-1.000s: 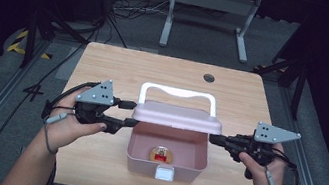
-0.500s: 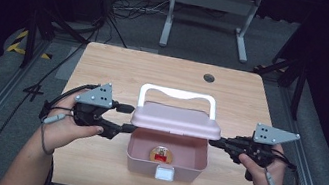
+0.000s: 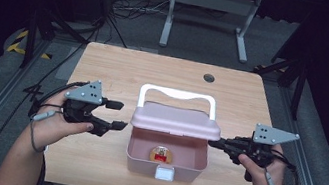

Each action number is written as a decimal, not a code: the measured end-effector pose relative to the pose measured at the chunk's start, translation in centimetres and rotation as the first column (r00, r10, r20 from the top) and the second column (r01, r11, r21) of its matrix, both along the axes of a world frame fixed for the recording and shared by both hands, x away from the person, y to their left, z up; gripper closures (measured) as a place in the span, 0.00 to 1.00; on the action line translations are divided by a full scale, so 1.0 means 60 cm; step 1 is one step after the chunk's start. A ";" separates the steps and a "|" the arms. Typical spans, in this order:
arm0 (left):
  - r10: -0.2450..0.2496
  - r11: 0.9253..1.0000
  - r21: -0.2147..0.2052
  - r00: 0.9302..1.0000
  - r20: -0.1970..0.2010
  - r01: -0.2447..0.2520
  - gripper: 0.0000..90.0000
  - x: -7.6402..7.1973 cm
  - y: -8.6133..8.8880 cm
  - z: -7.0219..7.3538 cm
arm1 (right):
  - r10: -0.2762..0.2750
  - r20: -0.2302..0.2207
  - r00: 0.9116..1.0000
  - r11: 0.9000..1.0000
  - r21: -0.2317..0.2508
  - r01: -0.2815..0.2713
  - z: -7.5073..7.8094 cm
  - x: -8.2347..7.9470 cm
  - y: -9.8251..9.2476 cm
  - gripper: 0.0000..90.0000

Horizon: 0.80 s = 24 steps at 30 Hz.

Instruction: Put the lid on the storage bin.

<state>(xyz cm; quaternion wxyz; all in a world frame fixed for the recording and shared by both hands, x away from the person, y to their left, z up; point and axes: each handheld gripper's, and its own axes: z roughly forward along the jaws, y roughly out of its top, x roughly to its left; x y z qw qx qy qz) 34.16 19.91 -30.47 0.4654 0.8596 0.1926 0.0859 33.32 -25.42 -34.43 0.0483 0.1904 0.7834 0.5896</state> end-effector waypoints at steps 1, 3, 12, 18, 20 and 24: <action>0.008 1.000 -0.003 1.000 -0.003 -0.008 0.43 0.002 0.002 -0.001 | 0.002 -0.002 1.000 1.000 -0.001 -0.002 0.000 0.000 0.000 1.00; 0.027 1.000 -0.001 1.000 -0.006 -0.027 0.43 0.007 0.007 -0.004 | 0.003 -0.004 1.000 1.000 -0.002 -0.003 0.000 -0.001 0.000 1.00; 0.150 0.988 -0.028 0.989 0.002 -0.150 0.40 0.031 0.028 -0.014 | 0.014 -0.015 1.000 1.000 -0.007 -0.014 0.001 -0.007 0.001 1.00; 0.237 0.969 -0.078 0.970 0.044 -0.234 0.40 0.045 0.044 -0.016 | 0.017 -0.034 0.999 1.000 -0.017 -0.018 0.000 -0.011 0.001 1.00; 0.267 0.960 -0.101 0.962 0.052 -0.261 0.40 0.048 0.048 -0.016 | 0.019 -0.036 0.999 1.000 -0.020 -0.019 0.000 -0.012 0.001 1.00; 0.322 0.939 -0.148 0.946 0.046 -0.312 0.39 0.055 0.059 -0.017 | 0.013 -0.047 0.999 0.999 -0.032 -0.015 0.000 -0.015 0.001 1.00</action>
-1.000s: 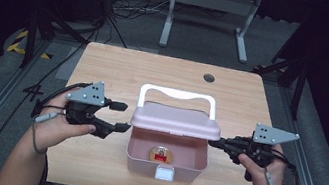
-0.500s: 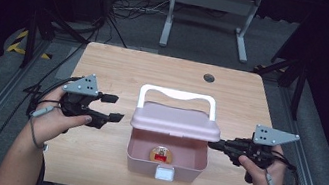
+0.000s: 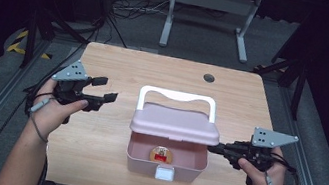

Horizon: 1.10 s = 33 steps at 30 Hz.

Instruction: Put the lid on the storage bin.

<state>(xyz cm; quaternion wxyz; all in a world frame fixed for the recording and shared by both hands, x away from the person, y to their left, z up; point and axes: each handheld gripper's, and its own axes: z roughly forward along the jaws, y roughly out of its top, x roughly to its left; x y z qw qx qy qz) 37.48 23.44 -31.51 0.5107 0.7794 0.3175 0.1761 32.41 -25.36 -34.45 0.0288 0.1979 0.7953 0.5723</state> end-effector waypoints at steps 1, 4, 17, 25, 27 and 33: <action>0.008 1.000 0.000 1.000 0.001 -0.008 0.39 0.001 0.001 -0.001 | -0.001 0.000 1.000 1.000 -0.002 0.001 0.000 -0.001 0.000 1.00; 0.038 0.999 0.000 0.999 -0.002 -0.038 0.40 0.008 0.007 -0.005 | -0.003 -0.003 1.000 1.000 -0.010 0.003 -0.001 -0.003 0.000 1.00; 0.077 0.997 -0.018 0.996 -0.032 -0.078 0.40 0.031 0.017 -0.021 | -0.025 -0.021 0.999 0.996 -0.090 0.023 -0.007 -0.013 0.001 1.00; 0.081 0.997 -0.005 0.996 -0.045 -0.081 0.39 0.038 0.014 -0.026 | -0.023 -0.038 0.999 0.988 -0.152 0.017 -0.012 -0.018 0.004 1.00; 0.077 0.997 -0.004 0.996 -0.046 -0.078 0.39 0.040 0.014 -0.027 | -0.020 -0.042 0.999 0.986 -0.166 0.013 -0.013 -0.019 0.005 1.00; 0.080 0.997 -0.003 0.995 -0.054 -0.081 0.39 0.043 0.013 -0.028 | -0.013 -0.062 0.998 0.978 -0.210 -0.001 -0.016 -0.022 0.005 1.00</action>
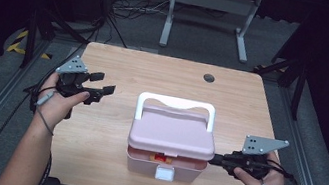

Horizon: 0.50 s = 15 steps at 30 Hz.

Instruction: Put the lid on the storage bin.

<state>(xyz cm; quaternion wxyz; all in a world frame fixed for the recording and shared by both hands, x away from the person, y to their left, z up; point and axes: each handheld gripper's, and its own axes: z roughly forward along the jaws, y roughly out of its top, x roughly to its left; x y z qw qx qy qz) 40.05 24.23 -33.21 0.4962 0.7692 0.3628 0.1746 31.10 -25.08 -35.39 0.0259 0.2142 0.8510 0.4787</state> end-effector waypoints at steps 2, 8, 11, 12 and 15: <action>0.000 1.000 0.003 1.000 -0.004 0.000 0.39 0.001 0.000 -0.001 | 0.001 -0.005 1.000 1.000 -0.012 -0.001 -0.001 -0.001 0.000 1.00; 0.001 1.000 0.005 1.000 -0.009 -0.001 0.39 0.003 0.000 -0.003 | 0.020 -0.017 1.000 0.998 -0.063 -0.021 -0.003 -0.003 0.004 1.00; 0.009 1.000 -0.002 1.000 -0.005 -0.009 0.39 0.003 0.002 -0.003 | 0.030 -0.025 0.999 0.996 -0.088 -0.032 -0.003 -0.005 0.007 1.00; 0.010 1.000 -0.002 1.000 -0.003 -0.010 0.39 0.003 0.003 -0.003 | 0.033 -0.030 0.999 0.995 -0.094 -0.035 -0.003 -0.006 0.008 1.00; 0.014 1.000 -0.004 1.000 -0.006 -0.014 0.39 0.003 0.005 -0.003 | 0.043 -0.038 0.998 0.993 -0.108 -0.047 -0.004 -0.006 0.009 1.00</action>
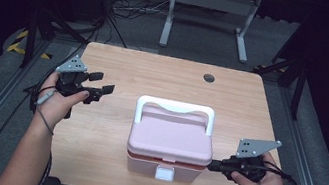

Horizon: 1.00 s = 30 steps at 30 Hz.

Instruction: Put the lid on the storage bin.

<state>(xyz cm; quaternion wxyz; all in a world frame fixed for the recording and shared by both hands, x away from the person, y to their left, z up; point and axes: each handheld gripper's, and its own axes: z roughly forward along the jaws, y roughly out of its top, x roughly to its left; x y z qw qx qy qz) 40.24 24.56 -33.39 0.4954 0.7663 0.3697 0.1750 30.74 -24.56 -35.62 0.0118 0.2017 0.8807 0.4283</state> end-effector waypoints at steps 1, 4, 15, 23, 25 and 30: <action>0.001 1.000 -0.002 1.000 -0.003 -0.001 0.39 0.000 0.000 0.000 | 0.005 -0.005 1.000 1.000 -0.004 -0.005 0.000 0.000 0.000 1.00; 0.002 1.000 -0.002 1.000 -0.007 -0.002 0.39 0.001 0.001 -0.001 | 0.015 -0.015 1.000 1.000 -0.012 -0.015 -0.001 0.000 0.000 1.00; 0.003 1.000 -0.002 1.000 -0.013 -0.003 0.39 0.002 0.003 -0.003 | 0.040 -0.056 0.998 0.998 -0.041 -0.043 -0.003 -0.001 -0.002 1.00; 0.007 1.000 -0.011 1.000 -0.015 -0.008 0.39 0.001 0.006 -0.004 | 0.065 -0.088 0.994 0.997 -0.028 -0.068 0.001 -0.004 -0.007 1.00; 0.006 1.000 -0.005 1.000 -0.016 -0.006 0.39 0.001 0.007 -0.004 | 0.072 -0.082 0.994 0.997 -0.024 -0.074 0.005 -0.005 -0.008 0.99; 0.011 1.000 -0.003 1.000 -0.017 -0.011 0.39 -0.004 0.009 -0.006 | 0.081 -0.070 0.994 0.997 -0.011 -0.082 0.013 -0.006 -0.008 0.99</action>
